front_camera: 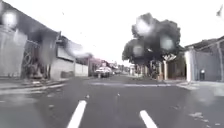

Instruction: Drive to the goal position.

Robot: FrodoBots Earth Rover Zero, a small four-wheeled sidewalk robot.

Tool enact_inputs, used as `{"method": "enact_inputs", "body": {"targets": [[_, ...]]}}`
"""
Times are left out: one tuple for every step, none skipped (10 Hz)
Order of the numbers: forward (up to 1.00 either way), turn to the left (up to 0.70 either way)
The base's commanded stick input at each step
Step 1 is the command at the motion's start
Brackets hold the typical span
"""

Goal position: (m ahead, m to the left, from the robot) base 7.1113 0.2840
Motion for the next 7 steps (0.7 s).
{"method": "enact_inputs", "body": {"targets": [[1.0, 0.01], [1.0, 0.07], [1.0, 0.01], [1.0, 0.0], [1.0, 0.0], [1.0, 0.14], [1.0, 0.13]]}}
